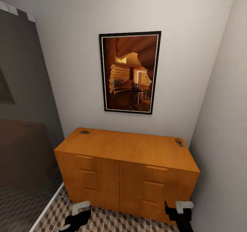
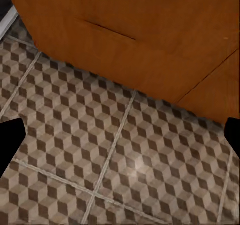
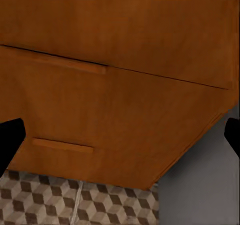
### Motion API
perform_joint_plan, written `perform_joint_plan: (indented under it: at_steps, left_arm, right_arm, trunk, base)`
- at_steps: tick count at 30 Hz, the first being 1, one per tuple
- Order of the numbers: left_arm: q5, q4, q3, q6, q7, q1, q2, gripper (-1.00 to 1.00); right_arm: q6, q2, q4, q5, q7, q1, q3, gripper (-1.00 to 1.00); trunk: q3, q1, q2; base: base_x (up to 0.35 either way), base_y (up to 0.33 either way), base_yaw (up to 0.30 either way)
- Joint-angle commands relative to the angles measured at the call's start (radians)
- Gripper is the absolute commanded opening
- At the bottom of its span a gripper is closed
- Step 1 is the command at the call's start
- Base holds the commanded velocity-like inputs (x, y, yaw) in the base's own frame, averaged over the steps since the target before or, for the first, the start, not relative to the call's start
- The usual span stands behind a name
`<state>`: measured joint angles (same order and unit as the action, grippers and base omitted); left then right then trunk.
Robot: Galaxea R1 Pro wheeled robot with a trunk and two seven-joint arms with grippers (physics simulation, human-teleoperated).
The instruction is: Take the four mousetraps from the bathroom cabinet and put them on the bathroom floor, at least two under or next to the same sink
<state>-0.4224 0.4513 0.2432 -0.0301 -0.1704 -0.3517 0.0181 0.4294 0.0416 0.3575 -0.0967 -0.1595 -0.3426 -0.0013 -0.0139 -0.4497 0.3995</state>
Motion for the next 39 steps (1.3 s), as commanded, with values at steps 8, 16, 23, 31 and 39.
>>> perform_joint_plan:
  at_steps: [8,16,23,31,39]
  left_arm:
    - [0.005,0.484,0.013,0.374,-0.176,0.000,-0.009,1.00]
    - [0.012,1.043,0.010,0.846,-0.309,-0.032,-0.057,1.00]
    - [0.018,1.065,0.008,0.969,-0.387,-0.201,-0.149,1.00]
    - [0.011,0.778,0.008,0.937,-0.379,-0.324,-0.159,1.00]
    - [0.014,0.604,0.011,0.813,-0.214,-0.385,-0.172,1.00]
  right_arm:
    - [-0.440,-0.003,0.515,-0.001,-0.004,0.001,0.000,1.00]
    - [-0.919,-0.007,1.047,0.078,0.001,-0.005,0.003,1.00]
    - [-1.049,-0.006,1.100,0.116,0.003,-0.174,0.002,1.00]
    - [-1.057,0.001,0.822,0.118,0.005,-0.338,-0.001,1.00]
    - [-1.056,0.011,0.661,0.111,0.043,-0.432,-0.003,1.00]
  trunk:
    - [0.001,0.000,0.000]
    - [0.001,0.000,0.000]
    - [0.001,0.000,0.000]
    - [0.001,0.000,0.000]
    - [0.001,0.000,0.000]
  base:
    - [0.000,0.000,0.000]
    - [0.000,0.000,0.000]
    - [0.000,0.000,0.000]
    - [0.000,0.000,0.000]
    - [0.000,0.000,0.000]
